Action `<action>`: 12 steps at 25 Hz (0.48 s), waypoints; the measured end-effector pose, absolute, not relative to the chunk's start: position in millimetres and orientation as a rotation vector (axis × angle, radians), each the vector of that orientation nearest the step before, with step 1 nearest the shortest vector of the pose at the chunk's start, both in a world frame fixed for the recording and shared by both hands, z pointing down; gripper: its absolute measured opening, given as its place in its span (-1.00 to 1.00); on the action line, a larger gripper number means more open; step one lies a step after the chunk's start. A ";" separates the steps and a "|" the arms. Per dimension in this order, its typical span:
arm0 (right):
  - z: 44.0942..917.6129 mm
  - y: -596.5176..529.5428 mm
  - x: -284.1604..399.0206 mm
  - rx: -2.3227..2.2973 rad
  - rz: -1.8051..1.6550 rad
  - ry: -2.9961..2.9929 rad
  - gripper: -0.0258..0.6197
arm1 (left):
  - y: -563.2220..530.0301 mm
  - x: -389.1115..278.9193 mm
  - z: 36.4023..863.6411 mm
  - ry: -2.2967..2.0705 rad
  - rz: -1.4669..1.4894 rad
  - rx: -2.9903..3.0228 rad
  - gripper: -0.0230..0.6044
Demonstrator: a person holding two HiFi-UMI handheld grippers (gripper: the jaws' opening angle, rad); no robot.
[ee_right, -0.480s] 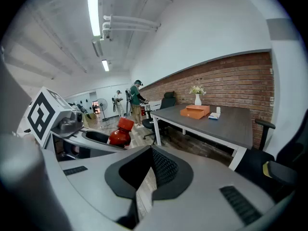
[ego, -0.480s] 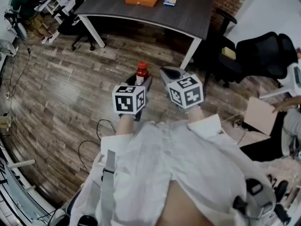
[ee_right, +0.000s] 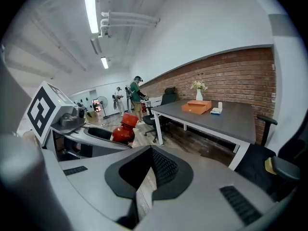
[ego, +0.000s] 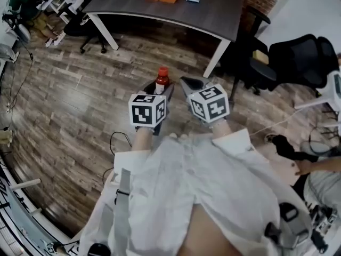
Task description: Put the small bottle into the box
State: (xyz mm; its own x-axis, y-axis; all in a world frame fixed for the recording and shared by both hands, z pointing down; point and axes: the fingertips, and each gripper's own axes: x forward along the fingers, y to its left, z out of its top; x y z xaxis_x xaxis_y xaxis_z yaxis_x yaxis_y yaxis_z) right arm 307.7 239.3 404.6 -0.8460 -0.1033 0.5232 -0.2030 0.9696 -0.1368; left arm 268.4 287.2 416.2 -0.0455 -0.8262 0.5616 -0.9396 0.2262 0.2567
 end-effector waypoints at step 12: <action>427.0 244.6 296.4 0.268 0.328 -2.566 -0.91 | 295.9 242.9 424.9 -1.883 0.210 1.664 -0.23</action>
